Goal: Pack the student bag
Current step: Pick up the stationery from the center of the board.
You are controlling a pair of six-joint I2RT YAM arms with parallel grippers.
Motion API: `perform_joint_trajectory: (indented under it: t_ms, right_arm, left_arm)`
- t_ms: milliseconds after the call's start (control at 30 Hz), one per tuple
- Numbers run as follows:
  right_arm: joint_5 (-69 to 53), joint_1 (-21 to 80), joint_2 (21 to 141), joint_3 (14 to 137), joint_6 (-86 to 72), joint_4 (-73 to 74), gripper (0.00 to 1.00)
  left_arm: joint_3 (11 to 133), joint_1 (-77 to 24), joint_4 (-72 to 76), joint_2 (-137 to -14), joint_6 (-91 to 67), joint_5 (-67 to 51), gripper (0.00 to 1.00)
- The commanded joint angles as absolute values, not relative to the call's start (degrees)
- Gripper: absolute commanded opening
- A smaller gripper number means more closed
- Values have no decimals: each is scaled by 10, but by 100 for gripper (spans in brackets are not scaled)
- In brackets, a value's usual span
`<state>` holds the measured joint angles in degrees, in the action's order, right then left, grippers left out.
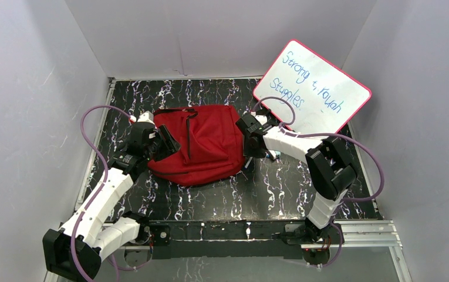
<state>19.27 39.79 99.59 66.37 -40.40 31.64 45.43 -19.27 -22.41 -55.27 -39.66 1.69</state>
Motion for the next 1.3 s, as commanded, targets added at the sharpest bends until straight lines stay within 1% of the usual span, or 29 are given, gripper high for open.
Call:
perform_joint_trajectory:
  t_ms: [0,167,367,733,767,833,1000,1100,1133,1200,1267]
  right_arm:
    - [194,396,1011,687,-403,308,45]
    - [191,396,1021,681,-403,305,44]
    - [181,396,1026,664,-403,301,37]
    - [171,395,998,615,-406,294,35]
    - [170,395,994,610,-406,294,33]
    - [167,393,985,601,-406,294,25]
    - [173,393,948,594,-403,301,11]
    - [179,393,920,605,-393,316,2]
    - [183,393,908,609,-389,320,0]
    - [183,393,883,616,-380,321,0]
    - [159,393,850,619,-354,299,0]
  left_arm:
    - [456,-194,-227,-541,-397,17,50]
    - [457,-194,-228,-541,-396,18,50]
    - [454,-194,-228,-540,-401,17,50]
    - [455,-194,-226,-545,-402,12,50]
    - [455,-194,-226,-545,-402,12,50]
    - [456,-194,-226,-544,-402,11,50]
    - [463,-194,-225,-547,-401,0,50]
    - [471,-194,-219,-555,-403,-33,51]
    - [474,-194,-215,-558,-404,-45,51]
    - [485,-194,-209,-561,-423,-56,51]
    - [491,-194,-192,-557,-443,-67,52]
